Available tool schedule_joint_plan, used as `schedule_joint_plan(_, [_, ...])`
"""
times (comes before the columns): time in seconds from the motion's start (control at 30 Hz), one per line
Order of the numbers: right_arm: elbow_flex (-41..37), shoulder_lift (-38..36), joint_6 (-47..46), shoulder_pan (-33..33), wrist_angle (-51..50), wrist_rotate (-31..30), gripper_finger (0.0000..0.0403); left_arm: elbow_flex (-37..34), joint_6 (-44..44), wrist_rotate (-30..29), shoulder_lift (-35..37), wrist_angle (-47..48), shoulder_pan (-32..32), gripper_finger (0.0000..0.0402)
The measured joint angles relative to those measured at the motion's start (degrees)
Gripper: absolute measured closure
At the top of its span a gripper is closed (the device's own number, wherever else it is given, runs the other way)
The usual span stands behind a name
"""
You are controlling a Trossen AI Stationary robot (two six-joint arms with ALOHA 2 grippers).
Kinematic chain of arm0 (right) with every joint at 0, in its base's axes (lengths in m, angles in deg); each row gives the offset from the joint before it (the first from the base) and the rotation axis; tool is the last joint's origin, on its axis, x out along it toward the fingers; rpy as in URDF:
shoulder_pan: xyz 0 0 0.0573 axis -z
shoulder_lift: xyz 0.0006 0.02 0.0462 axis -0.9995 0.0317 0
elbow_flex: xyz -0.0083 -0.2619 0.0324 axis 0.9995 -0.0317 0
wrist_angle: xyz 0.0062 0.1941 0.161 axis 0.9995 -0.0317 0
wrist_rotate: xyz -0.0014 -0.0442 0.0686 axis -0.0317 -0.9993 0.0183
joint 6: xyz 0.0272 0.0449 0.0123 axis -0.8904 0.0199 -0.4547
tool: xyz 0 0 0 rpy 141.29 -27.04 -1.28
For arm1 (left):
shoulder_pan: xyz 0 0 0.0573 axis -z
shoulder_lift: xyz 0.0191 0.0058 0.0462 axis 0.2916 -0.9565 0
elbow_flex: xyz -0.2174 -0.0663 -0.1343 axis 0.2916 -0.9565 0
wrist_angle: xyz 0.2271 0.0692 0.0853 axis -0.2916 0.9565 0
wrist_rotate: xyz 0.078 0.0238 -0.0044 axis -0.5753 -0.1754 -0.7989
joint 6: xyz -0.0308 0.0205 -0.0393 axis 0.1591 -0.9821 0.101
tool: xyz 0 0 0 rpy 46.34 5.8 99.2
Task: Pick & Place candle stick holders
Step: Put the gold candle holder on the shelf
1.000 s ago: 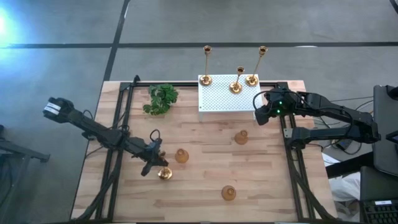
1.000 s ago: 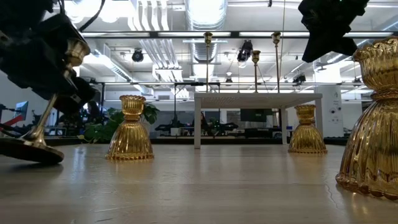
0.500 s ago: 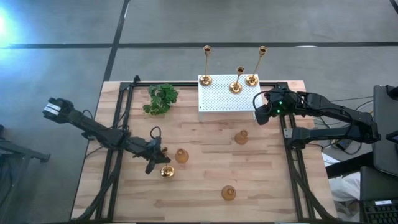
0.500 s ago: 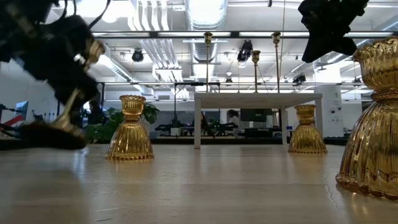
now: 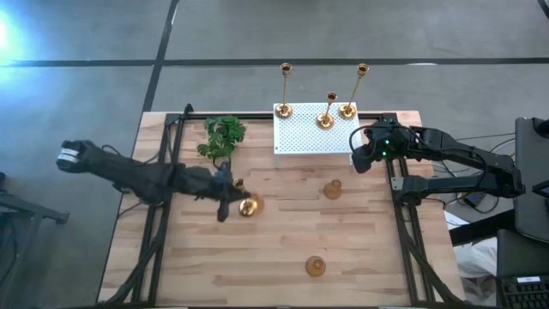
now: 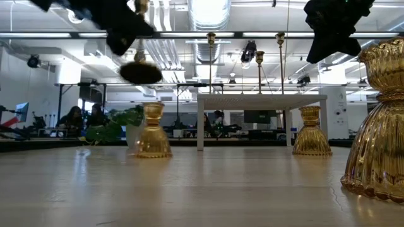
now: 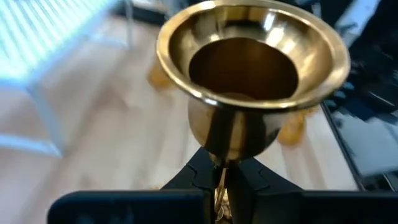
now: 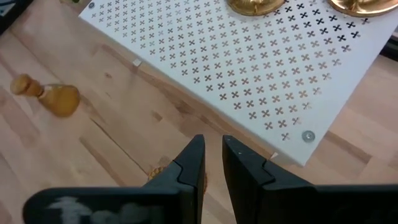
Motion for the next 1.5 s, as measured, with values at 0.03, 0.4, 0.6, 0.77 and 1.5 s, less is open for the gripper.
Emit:
schedule_joint_plan(0.03, [0.0, -0.1, 0.0, 0.0, 0.0, -0.1, 0.0351, 1.6, -1.3, 0.0, -0.3, 0.4, -1.2, 0.0382])
schedule_joint_plan(0.4, [0.0, -3.6, 2.6, 0.0, 0.0, -4.4, 0.0351, 10.2, -4.3, 2.5, -1.8, 7.1, -6.8, 0.0382])
schedule_joint_plan(0.6, [0.0, -5.4, 3.1, 0.0, 0.0, -9.5, 0.0351, 15.5, -7.1, 2.5, -6.2, 6.7, -8.8, 0.0382])
schedule_joint_plan(0.77, [0.0, -7.1, 3.5, 0.0, 0.0, -16.4, 0.0351, 21.1, -11.5, 2.6, -13.1, 6.9, -11.3, 0.0382])
schedule_joint_plan(1.5, [-0.5, -11.3, 7.9, 0.0, -1.7, -31.0, 0.0351, 49.2, -22.3, 7.2, -39.1, 7.9, -28.4, 0.0382])
